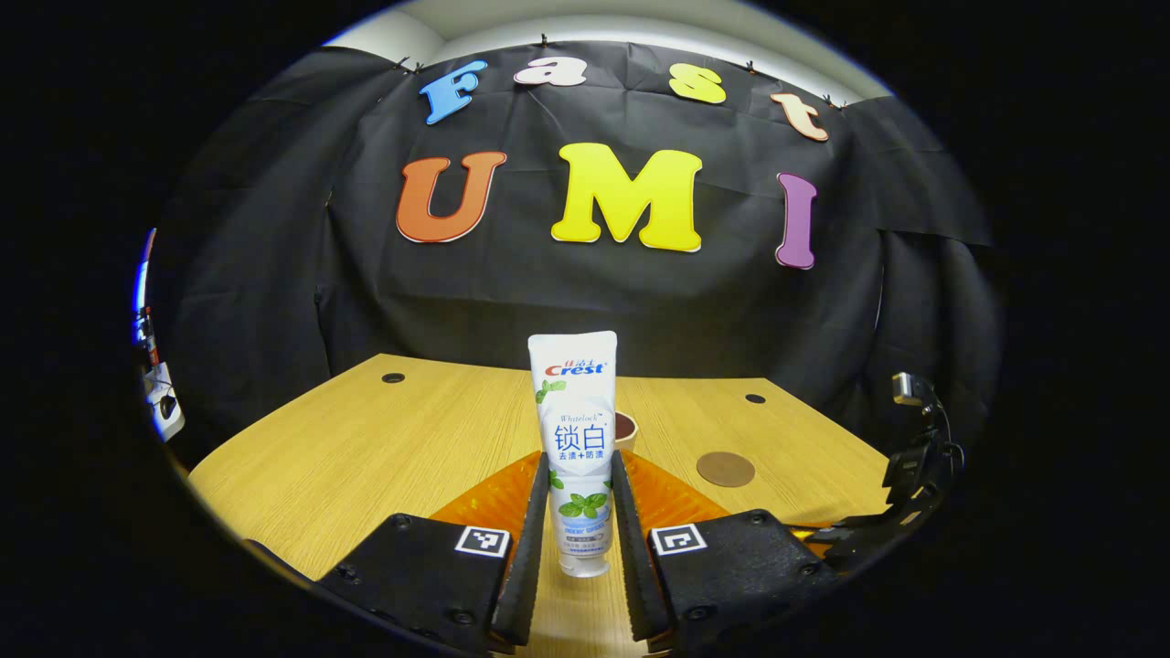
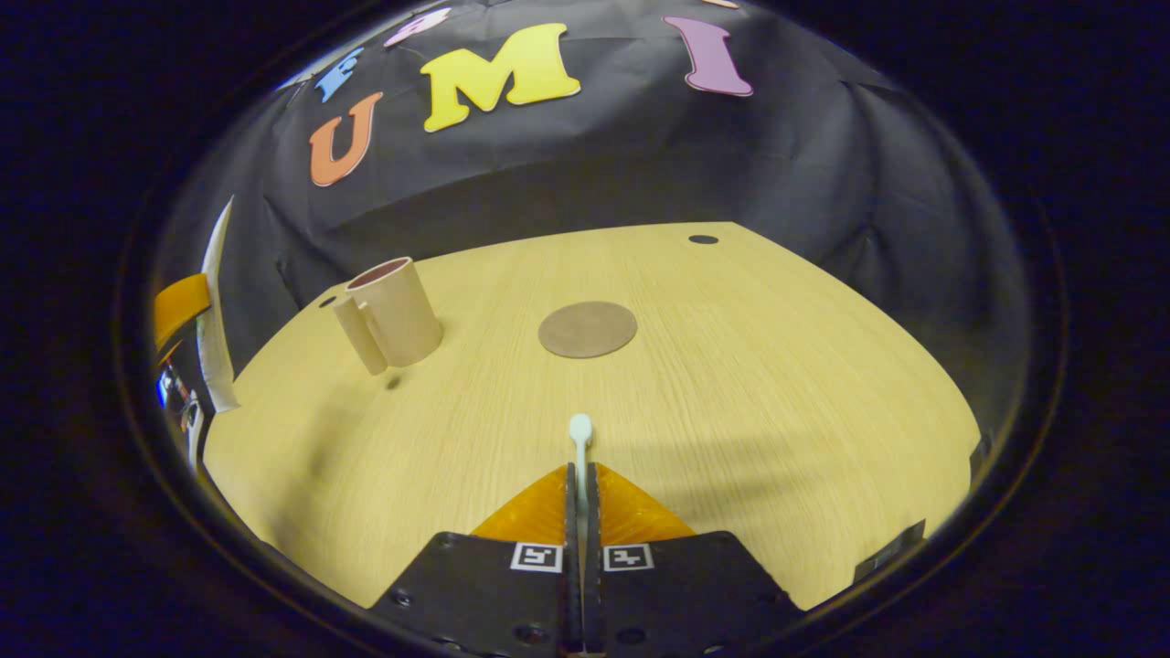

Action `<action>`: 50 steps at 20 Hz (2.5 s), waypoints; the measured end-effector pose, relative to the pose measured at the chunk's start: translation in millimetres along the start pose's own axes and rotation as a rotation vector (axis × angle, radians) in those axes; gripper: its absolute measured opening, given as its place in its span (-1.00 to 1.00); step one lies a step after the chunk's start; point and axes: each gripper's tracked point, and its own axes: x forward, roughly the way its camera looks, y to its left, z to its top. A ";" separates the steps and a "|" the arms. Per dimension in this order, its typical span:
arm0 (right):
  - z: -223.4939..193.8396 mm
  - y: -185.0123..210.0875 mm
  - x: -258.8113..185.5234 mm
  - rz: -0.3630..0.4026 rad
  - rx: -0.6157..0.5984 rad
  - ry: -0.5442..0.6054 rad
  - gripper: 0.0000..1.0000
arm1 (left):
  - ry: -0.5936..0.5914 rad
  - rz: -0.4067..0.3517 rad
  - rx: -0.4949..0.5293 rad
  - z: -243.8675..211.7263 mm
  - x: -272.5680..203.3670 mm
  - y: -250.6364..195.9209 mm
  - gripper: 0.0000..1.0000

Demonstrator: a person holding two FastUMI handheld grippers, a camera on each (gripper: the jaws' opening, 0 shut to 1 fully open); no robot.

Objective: Put the toothbrush and toothpaste on the desktop into the cup, then pick up the cup and place it on the coaster on the desktop.

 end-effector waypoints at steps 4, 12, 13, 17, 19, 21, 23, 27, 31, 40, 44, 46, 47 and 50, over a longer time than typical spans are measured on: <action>11.6 2.5 -13.8 0.053 0.020 -0.038 -0.97 | -0.061 -0.015 -0.010 29.0 17.6 -2.1 -0.16; 33.3 4.8 -44.1 0.087 -0.007 -0.119 -0.96 | -0.128 -0.047 -0.019 74.6 70.6 -4.1 -0.16; 34.9 5.9 -47.2 0.090 -0.017 -0.127 -0.96 | -0.135 -0.048 -0.011 78.0 79.0 -5.8 -0.17; 43.9 9.4 -57.4 0.097 -0.055 -0.168 -0.96 | -0.142 -0.066 0.008 75.9 108.7 -17.4 -0.16; 46.1 12.0 -57.2 0.119 -0.055 -0.165 -0.97 | -0.147 -0.083 -0.003 74.0 125.3 -23.9 -0.16; 48.6 5.9 -56.4 0.116 -0.047 -0.166 -0.97 | -0.126 -0.073 0.011 64.5 141.3 -23.3 -0.17; 51.5 0.6 -55.9 0.110 -0.037 -0.171 -0.96 | -0.100 -0.070 0.009 54.3 157.2 -25.0 -0.17; 51.9 1.8 -53.1 0.122 -0.040 -0.166 -0.97 | -0.096 -0.062 0.013 46.1 176.5 -24.3 -0.16; 51.8 5.4 -50.1 0.128 -0.052 -0.163 -0.97 | -0.082 -0.051 0.025 37.5 184.6 -21.3 -0.13; 49.2 2.4 -53.9 0.125 -0.048 -0.174 -0.97 | -0.093 -0.051 0.050 42.9 176.7 -24.4 -0.09; 56.4 13.8 -59.5 0.146 -0.066 -0.208 -0.97 | -0.084 -0.050 0.050 44.6 163.4 -23.0 0.36; 65.2 22.7 -62.0 0.165 -0.078 -0.238 -0.97 | -0.100 -0.024 0.047 50.8 153.8 -15.1 0.93; 69.3 29.1 -61.7 0.181 -0.082 -0.250 -0.97 | -0.113 -0.017 0.042 53.9 148.7 -11.6 0.95; 92.0 50.0 -60.9 0.221 -0.113 -0.302 -0.97 | -0.129 -0.004 0.037 59.0 129.5 -1.5 0.96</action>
